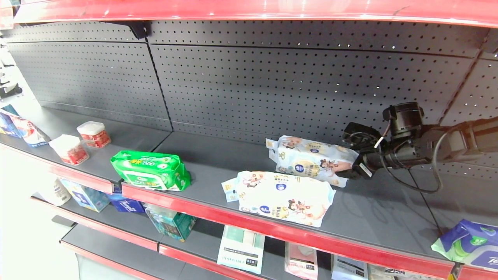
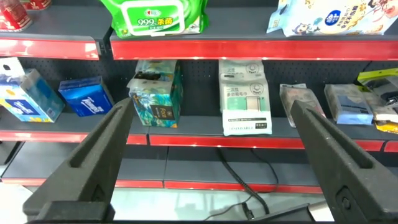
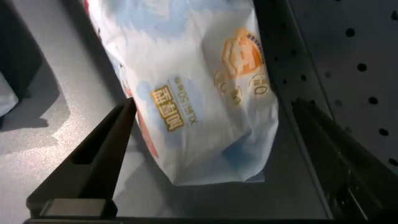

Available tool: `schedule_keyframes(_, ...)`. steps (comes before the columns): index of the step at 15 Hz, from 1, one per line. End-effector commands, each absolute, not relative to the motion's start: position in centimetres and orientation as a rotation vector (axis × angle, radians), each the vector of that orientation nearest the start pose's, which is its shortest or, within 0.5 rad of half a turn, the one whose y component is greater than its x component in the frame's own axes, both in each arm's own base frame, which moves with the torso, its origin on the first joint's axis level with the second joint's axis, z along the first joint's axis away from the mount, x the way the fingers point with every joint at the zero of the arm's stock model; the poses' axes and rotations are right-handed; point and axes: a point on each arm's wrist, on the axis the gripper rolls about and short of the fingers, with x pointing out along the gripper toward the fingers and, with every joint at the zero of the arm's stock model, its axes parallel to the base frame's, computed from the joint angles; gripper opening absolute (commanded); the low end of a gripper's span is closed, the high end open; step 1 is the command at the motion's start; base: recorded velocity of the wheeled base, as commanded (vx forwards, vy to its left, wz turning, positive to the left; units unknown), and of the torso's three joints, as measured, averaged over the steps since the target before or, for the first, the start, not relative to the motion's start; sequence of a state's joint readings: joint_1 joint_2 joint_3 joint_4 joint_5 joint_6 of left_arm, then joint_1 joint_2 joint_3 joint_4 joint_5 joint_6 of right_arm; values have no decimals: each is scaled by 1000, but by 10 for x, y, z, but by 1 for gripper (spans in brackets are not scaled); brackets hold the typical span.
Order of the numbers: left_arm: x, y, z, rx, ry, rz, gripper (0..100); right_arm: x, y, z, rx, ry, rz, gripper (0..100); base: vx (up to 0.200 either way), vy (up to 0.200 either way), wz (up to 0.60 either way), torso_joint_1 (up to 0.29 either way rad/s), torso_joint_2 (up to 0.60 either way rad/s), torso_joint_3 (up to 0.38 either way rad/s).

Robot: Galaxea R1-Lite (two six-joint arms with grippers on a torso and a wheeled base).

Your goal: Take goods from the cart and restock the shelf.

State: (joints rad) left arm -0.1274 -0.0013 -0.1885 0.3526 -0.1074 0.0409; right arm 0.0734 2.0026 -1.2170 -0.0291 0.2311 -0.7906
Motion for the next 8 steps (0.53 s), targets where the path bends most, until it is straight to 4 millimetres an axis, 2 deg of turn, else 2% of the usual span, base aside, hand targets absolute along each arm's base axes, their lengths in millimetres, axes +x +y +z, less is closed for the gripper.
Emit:
schedule_keyframes(1, -42, 3, 90, 43, 160, -238, 100, 375, 32, 135, -690, 595, 560, 100, 0, 0, 0, 0, 0, 0)
schedule_keyframes(8, -42, 3, 90, 43, 160, -239, 100, 374, 31, 133, -680, 597, 536, 100, 0, 0, 0, 0, 0, 0)
